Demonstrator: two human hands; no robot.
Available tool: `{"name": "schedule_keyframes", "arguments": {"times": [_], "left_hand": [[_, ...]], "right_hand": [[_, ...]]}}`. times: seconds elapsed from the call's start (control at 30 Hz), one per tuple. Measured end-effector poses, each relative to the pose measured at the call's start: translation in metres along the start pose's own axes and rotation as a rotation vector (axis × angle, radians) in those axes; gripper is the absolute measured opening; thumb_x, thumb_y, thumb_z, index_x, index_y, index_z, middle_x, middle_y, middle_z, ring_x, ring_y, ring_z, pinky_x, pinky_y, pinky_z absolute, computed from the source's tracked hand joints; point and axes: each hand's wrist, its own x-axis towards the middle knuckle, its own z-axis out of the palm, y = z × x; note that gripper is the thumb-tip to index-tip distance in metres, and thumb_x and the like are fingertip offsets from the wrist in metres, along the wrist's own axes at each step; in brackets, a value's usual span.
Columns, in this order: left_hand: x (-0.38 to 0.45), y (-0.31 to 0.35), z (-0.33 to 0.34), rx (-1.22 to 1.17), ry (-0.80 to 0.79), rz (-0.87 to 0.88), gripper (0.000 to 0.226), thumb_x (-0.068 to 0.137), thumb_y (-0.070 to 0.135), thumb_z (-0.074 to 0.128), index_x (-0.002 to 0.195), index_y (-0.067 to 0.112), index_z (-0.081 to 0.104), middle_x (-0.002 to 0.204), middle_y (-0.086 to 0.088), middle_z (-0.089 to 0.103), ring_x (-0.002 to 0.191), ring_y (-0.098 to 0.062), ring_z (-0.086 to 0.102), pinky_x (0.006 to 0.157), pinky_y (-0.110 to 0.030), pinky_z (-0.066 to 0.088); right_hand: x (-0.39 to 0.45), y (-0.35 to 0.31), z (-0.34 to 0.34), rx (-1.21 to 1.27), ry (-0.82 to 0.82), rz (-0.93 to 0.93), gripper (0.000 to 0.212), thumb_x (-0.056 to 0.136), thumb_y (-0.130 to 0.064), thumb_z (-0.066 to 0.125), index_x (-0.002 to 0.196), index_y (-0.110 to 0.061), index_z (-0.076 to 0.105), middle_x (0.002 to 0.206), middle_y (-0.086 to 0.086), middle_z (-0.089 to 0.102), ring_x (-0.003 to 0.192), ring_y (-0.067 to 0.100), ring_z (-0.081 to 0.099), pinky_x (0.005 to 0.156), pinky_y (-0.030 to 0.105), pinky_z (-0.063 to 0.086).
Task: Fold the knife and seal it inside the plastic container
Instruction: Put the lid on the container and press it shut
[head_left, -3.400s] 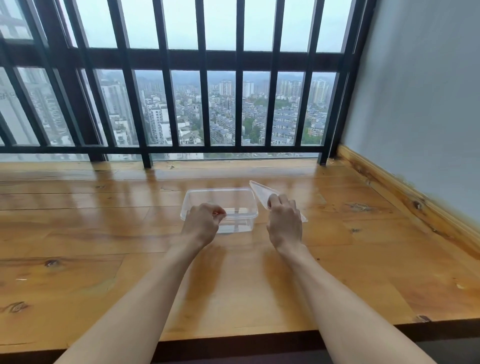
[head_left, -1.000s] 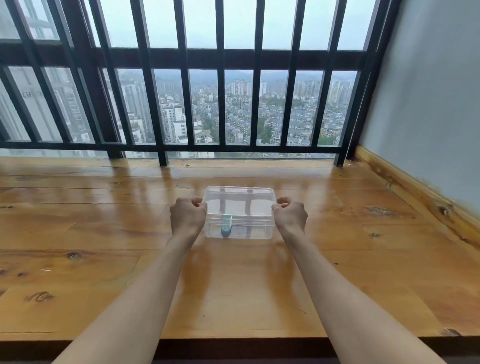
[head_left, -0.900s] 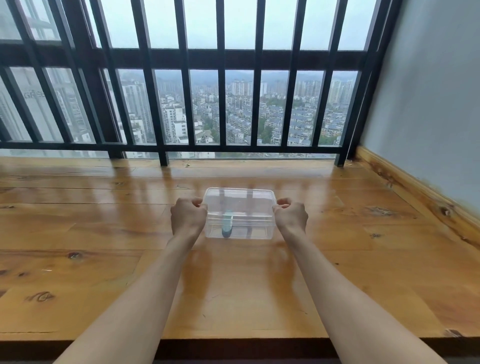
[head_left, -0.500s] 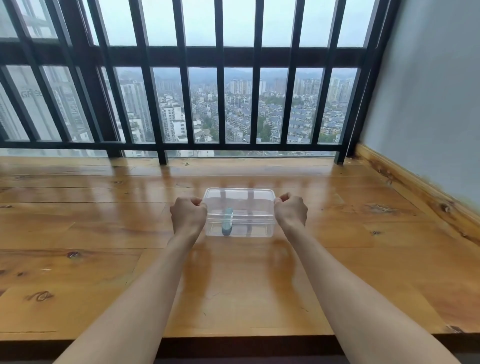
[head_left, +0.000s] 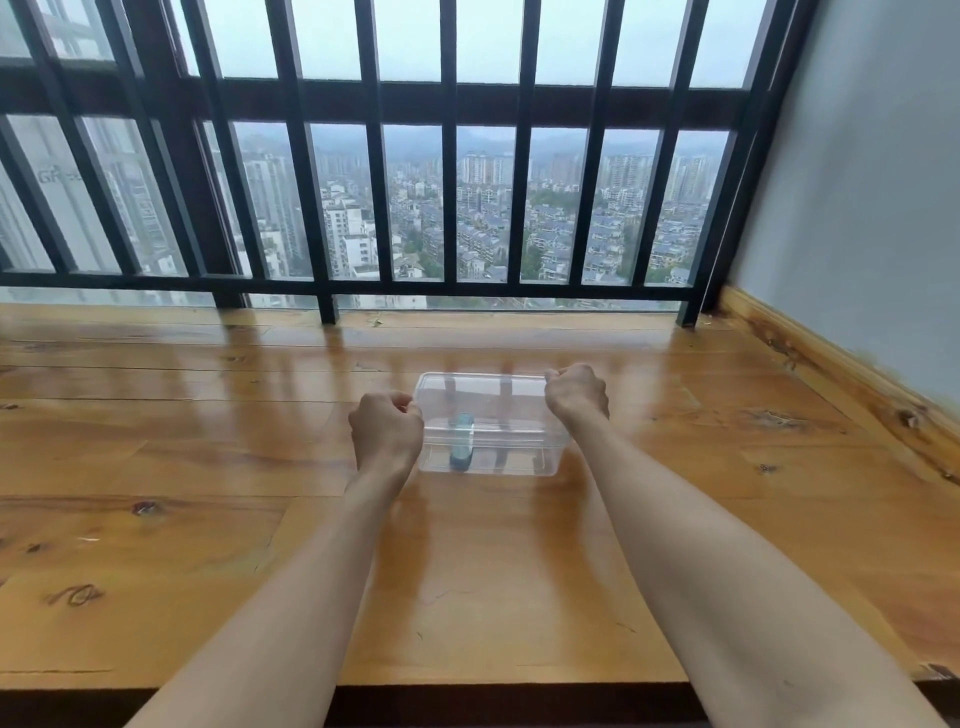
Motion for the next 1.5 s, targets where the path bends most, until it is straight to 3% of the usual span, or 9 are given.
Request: {"name": "schedule_keyframes", "arguments": {"times": [0.2, 0.37, 0.67, 0.77, 0.83, 1.0, 1.17, 1.27, 1.5], "left_hand": [[-0.002, 0.001, 0.001, 0.028, -0.022, 0.026, 0.025, 0.086, 0.008, 0.054, 0.074, 0.001, 0.074, 0.072, -0.016, 0.073, 0.075, -0.032, 0.067, 0.062, -0.041, 0.046], [-0.005, 0.002, -0.001, 0.060, -0.022, 0.055, 0.032, 0.087, 0.007, 0.053, 0.058, -0.003, 0.064, 0.054, -0.017, 0.060, 0.056, -0.032, 0.053, 0.057, -0.045, 0.046], [-0.004, 0.000, 0.003, 0.061, -0.013, 0.077, 0.033, 0.089, 0.007, 0.051, 0.062, -0.006, 0.066, 0.058, -0.020, 0.064, 0.053, -0.029, 0.054, 0.051, -0.040, 0.042], [-0.004, -0.003, 0.005, 0.047, -0.012, 0.077, 0.030, 0.089, 0.008, 0.052, 0.068, -0.002, 0.071, 0.067, -0.019, 0.070, 0.067, -0.035, 0.066, 0.056, -0.043, 0.049], [-0.005, -0.002, 0.006, 0.029, 0.003, 0.070, 0.024, 0.090, 0.010, 0.054, 0.079, 0.003, 0.075, 0.077, -0.015, 0.074, 0.075, -0.032, 0.068, 0.063, -0.036, 0.052], [-0.009, -0.001, 0.007, 0.011, 0.042, 0.034, 0.027, 0.091, 0.014, 0.055, 0.109, 0.003, 0.072, 0.101, -0.016, 0.074, 0.094, -0.032, 0.068, 0.081, -0.034, 0.056], [-0.016, 0.001, 0.004, 0.026, 0.025, -0.008, 0.028, 0.091, 0.017, 0.049, 0.082, 0.007, 0.074, 0.079, -0.014, 0.069, 0.084, -0.035, 0.061, 0.065, -0.028, 0.039], [-0.016, -0.001, 0.002, 0.077, 0.011, -0.020, 0.042, 0.088, 0.016, 0.046, 0.047, 0.012, 0.046, 0.048, -0.005, 0.044, 0.052, -0.027, 0.043, 0.043, -0.030, 0.026], [-0.011, -0.007, 0.008, 0.049, -0.007, 0.031, 0.043, 0.089, 0.013, 0.046, 0.047, 0.008, 0.040, 0.045, -0.006, 0.036, 0.047, -0.022, 0.032, 0.045, -0.034, 0.024]], "right_hand": [[0.008, 0.004, 0.004, 0.032, 0.001, 0.018, 0.029, 0.094, -0.026, 0.050, 0.099, -0.007, 0.071, 0.106, 0.013, 0.068, 0.080, 0.030, 0.054, 0.070, 0.027, 0.040], [0.011, 0.005, 0.007, 0.023, -0.014, -0.022, 0.026, 0.094, -0.019, 0.048, 0.072, -0.014, 0.062, 0.085, 0.010, 0.061, 0.071, 0.029, 0.050, 0.063, 0.026, 0.036], [0.007, 0.009, 0.007, 0.044, 0.013, -0.050, 0.040, 0.087, -0.010, 0.044, 0.049, -0.018, 0.033, 0.056, 0.001, 0.038, 0.048, 0.020, 0.031, 0.044, 0.027, 0.025], [0.003, 0.010, 0.003, 0.086, -0.006, -0.029, 0.035, 0.092, -0.019, 0.045, 0.058, -0.018, 0.053, 0.070, 0.004, 0.054, 0.063, 0.026, 0.048, 0.050, 0.027, 0.032], [0.001, 0.014, 0.001, 0.092, -0.029, -0.011, 0.029, 0.093, -0.027, 0.046, 0.087, -0.014, 0.071, 0.094, 0.010, 0.066, 0.082, 0.030, 0.058, 0.066, 0.026, 0.039], [-0.015, 0.030, 0.002, -0.019, 0.060, -0.002, 0.031, 0.088, -0.032, 0.046, 0.099, -0.016, 0.071, 0.103, 0.014, 0.069, 0.090, 0.035, 0.064, 0.073, 0.034, 0.049], [-0.024, 0.032, 0.001, -0.052, 0.108, -0.022, 0.030, 0.085, -0.024, 0.045, 0.096, -0.016, 0.072, 0.100, 0.013, 0.071, 0.085, 0.034, 0.062, 0.069, 0.031, 0.042], [-0.025, 0.032, 0.003, -0.010, 0.111, -0.033, 0.030, 0.086, -0.023, 0.044, 0.093, -0.014, 0.072, 0.099, 0.015, 0.071, 0.090, 0.037, 0.064, 0.070, 0.033, 0.045], [-0.025, 0.032, 0.004, 0.070, 0.090, -0.020, 0.029, 0.090, -0.023, 0.044, 0.093, -0.012, 0.071, 0.100, 0.016, 0.071, 0.084, 0.034, 0.057, 0.069, 0.031, 0.041]]}}
